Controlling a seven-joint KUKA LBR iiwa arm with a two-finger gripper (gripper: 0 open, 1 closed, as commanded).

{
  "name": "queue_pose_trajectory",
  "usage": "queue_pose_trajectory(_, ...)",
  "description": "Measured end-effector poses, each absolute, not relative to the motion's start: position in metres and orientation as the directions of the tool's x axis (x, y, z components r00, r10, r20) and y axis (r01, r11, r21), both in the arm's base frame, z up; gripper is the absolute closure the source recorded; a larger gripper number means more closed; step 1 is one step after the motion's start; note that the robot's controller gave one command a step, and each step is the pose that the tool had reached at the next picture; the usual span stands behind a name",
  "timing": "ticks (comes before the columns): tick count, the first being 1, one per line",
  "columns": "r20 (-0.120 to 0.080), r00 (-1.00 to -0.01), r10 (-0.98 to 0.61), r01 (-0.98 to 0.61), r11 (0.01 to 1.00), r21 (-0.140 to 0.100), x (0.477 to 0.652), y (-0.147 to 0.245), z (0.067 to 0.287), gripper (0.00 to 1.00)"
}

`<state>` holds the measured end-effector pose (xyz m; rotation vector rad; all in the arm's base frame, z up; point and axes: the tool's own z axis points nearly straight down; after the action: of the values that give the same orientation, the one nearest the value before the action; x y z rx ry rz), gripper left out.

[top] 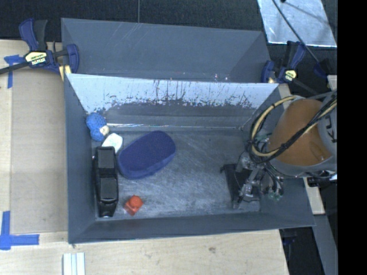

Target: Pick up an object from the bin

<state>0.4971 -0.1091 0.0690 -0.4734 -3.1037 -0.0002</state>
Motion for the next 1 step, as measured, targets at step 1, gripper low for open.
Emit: queue_pose_trajectory(1,-0.005,-1.000,-0.013,-0.013,1.000,-0.001,0.5016,-0.1328,0.0702,0.00)
